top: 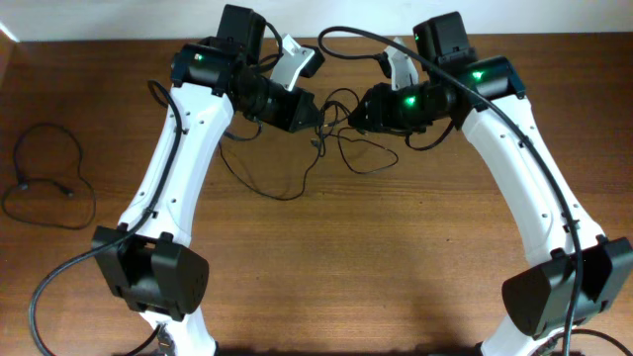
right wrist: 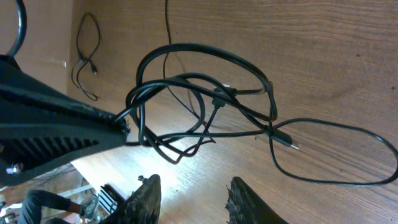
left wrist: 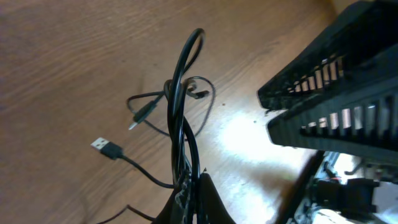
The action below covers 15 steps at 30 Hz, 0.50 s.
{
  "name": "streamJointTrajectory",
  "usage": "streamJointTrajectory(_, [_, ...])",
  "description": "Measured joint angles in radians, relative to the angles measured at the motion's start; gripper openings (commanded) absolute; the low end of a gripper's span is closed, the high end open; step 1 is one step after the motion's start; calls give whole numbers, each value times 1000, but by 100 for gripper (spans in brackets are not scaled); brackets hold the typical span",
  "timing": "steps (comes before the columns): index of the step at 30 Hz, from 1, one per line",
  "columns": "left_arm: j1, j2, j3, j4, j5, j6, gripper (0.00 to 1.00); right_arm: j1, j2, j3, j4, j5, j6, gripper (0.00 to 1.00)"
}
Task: Untangle cables
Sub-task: 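Bring both grippers together over the cable pile and grasp strands, then pull the held cables apart, left gripper left, right gripper right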
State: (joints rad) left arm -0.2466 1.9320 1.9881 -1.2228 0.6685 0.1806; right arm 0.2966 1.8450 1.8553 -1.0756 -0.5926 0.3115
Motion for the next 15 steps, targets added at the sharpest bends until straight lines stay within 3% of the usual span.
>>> streamJointTrajectory(15, [0,0,0,46,234,-79,0,27,7,0,77,72,119,36])
